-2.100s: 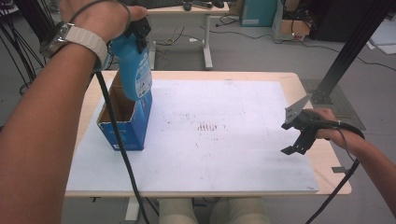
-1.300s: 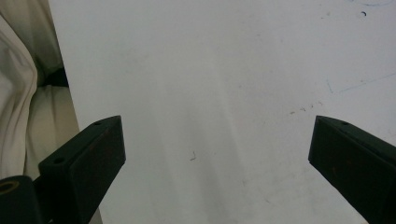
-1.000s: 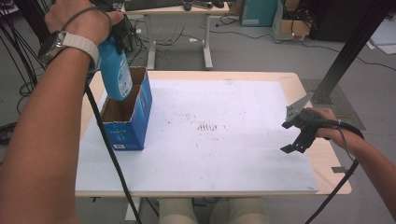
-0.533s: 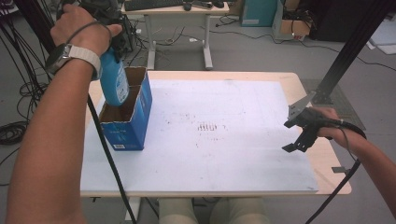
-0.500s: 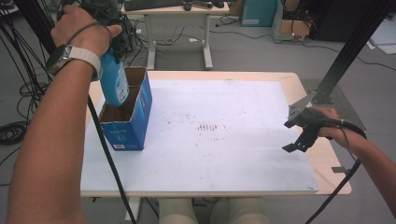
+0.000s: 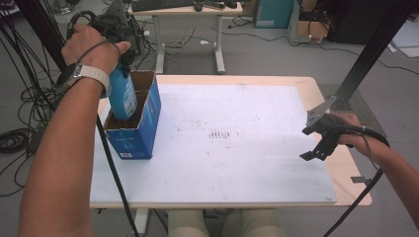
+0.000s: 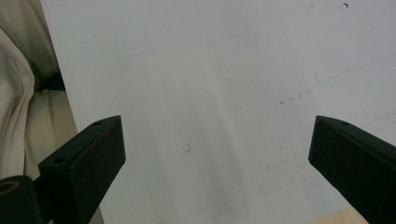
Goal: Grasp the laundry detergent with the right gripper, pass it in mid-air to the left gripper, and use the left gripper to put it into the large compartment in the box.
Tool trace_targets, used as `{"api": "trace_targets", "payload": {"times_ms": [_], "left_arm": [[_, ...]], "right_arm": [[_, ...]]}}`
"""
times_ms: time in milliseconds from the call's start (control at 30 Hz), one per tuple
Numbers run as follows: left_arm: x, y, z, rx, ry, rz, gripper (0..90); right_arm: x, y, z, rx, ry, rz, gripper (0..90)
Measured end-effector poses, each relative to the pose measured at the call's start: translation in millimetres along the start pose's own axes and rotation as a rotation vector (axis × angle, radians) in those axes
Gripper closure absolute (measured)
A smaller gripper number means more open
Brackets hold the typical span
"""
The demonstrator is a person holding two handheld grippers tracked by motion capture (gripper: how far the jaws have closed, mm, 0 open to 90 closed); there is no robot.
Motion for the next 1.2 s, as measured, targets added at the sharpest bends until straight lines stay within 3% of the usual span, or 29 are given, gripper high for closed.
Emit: {"api": "trace_targets", "payload": {"times_ms": [200,267,367,400,433,867,1000,1067,1167,1200], "left_arm": [[1.7,0.6,12.2,0.003,0.002,-0.008,37.6],[2.6,1.2,17.3,0.004,0.000,-0.019,37.6],[3.8,1.9,23.8,0.006,0.008,-0.030,37.6],[4.2,2.0,26.4,0.006,0.005,-0.034,37.6],[4.3,2.1,28.2,0.008,0.007,-0.035,37.6],[9.5,-1.8,63.0,0.015,0.024,-0.048,37.6],[10.7,-3.3,74.3,0.017,0.029,-0.044,37.6],[11.1,-5.1,78.8,0.018,0.027,-0.053,37.6],[11.5,-5.9,83.7,0.021,0.031,-0.038,37.6],[11.9,-6.5,85.3,0.025,0.031,-0.042,37.6]], "right_arm": [[-0.1,-0.7,0.3,0.003,-0.004,-0.009,4.0],[0.2,0.4,0.8,0.004,-0.001,0.014,4.0],[1.0,-0.1,1.6,0.003,0.000,0.013,4.0],[1.0,-0.9,1.9,0.004,-0.004,0.004,4.0],[0.4,-4.1,3.7,0.003,-0.027,-0.036,3.9],[-0.4,-5.2,8.7,-0.004,-0.019,-0.038,4.0],[0.8,-4.6,9.5,-0.004,-0.017,-0.016,4.0],[1.5,-5.7,9.5,-0.004,-0.018,-0.030,4.0],[2.7,-1.7,7.7,-0.005,0.012,0.029,4.0],[2.6,-1.8,8.1,-0.005,0.009,0.025,4.0]]}}
Point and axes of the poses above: each handheld gripper's, and its own axes: z roughly forward along the jaws, x roughly out of its underside, y roughly to its left, the point moved 1 cm from there along z, roughly forward along the jaws, and after that the axes turned 3 degrees about -x, right-handed, at the moved point
